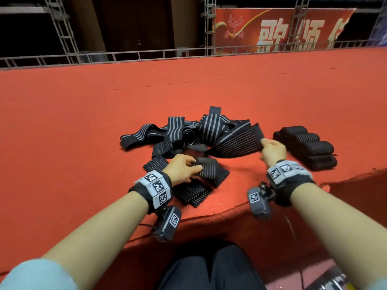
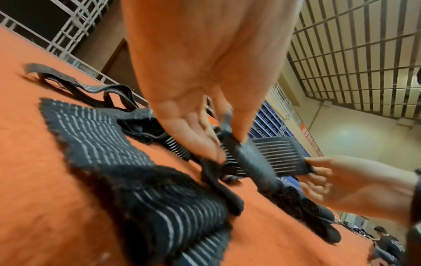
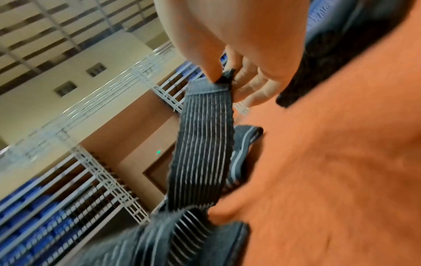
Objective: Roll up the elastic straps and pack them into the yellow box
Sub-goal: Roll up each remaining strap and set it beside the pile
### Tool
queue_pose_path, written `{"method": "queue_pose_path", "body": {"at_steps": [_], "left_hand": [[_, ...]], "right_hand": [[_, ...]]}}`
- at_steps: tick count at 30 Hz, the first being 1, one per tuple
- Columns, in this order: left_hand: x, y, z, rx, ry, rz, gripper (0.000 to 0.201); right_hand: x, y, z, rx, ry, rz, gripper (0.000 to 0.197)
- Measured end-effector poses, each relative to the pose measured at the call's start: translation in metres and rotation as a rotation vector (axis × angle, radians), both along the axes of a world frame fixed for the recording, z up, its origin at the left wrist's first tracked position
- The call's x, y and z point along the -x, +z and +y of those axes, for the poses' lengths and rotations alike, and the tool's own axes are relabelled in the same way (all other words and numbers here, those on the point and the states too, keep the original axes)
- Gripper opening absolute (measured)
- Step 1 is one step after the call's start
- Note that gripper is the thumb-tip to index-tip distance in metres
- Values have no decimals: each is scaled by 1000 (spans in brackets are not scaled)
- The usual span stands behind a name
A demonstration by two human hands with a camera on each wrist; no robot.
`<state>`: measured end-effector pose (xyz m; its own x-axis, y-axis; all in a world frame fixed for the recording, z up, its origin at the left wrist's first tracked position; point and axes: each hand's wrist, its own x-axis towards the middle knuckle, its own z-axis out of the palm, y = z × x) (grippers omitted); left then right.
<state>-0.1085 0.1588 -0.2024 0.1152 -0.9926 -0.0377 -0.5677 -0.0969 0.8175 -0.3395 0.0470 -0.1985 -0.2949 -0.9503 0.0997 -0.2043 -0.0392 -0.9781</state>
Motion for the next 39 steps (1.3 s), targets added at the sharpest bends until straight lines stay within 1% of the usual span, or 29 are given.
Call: {"method": "queue_pose_path", "body": {"at_steps": [1, 3, 5, 6, 8, 10, 11, 13, 15, 16, 18, 20, 22, 24, 27, 28, 29, 30, 32, 34, 35, 36, 37, 39], "left_hand": [[-2, 2, 0, -6, -52, -15, 10], [-7, 3, -5, -7, -107, -123, 28], [-12, 2, -9, -17, -102, -243, 41], [-14, 0, -11, -33, -118, -321, 43], [-15, -7, -14, -78, -173, -489, 35], [-14, -14, -14, -95, -212, -675, 27], [-12, -16, -13, -100, -227, -774, 27], [-8, -19, -9, -126, -265, -956, 34], [-7, -19, -7, -149, -285, -1035, 41], [-8, -18, -6, -150, -288, -1043, 42], [-14, -11, -6, -126, -289, -1024, 41], [-24, -2, -7, -72, -291, -957, 38], [-30, 9, -6, -1, -293, -893, 36], [-35, 19, -3, 92, -270, -796, 35], [-35, 29, 3, 228, -207, -596, 31], [-34, 32, 5, 256, -184, -520, 30], [-34, 34, 6, 271, -163, -450, 28], [-35, 35, 8, 276, -147, -403, 27], [-40, 36, 11, 263, -131, -410, 28], [-48, 34, 14, 203, -140, -463, 37], [-53, 32, 16, 158, -151, -483, 40], [-58, 30, 18, 122, -168, -498, 38], [-63, 27, 19, 92, -189, -504, 32], [-73, 23, 21, 36, -220, -522, 18]], "right_hand": [[8, 5, -5, 21, -40, 24, 23], [16, 19, -9, 100, -102, 68, 17], [18, 34, -8, 187, -154, 94, 13], [18, 40, -7, 231, -191, 87, 17], [14, 50, -3, 304, -234, 45, 24], [7, 54, 3, 334, -223, 46, 24], [5, 52, 6, 339, -208, 49, 23], [0, 47, 14, 351, -157, 50, 18], [-4, 41, 22, 369, -81, 77, 15], [-6, 38, 25, 378, -23, 121, 17], [-13, 30, 30, 374, 154, 236, 32], [-25, 23, 37, 287, 331, 320, 40], [-37, 14, 45, 199, 465, 407, 38], [-50, 7, 55, 147, 614, 505, 28], [-68, 1, 70, 177, 836, 705, 10], [-72, 0, 73, 179, 872, 758, 11], [-76, -3, 75, 173, 872, 805, 21], [-79, -7, 74, 175, 853, 814, 27], [-82, -13, 70, 180, 815, 733, 27], [-79, -13, 66, 166, 810, 646, 32], [-77, -10, 65, 145, 797, 594, 29], [-75, -7, 65, 126, 769, 530, 26], [-72, -6, 62, 102, 740, 452, 23], [-66, -3, 55, 34, 659, 278, 25]]}}
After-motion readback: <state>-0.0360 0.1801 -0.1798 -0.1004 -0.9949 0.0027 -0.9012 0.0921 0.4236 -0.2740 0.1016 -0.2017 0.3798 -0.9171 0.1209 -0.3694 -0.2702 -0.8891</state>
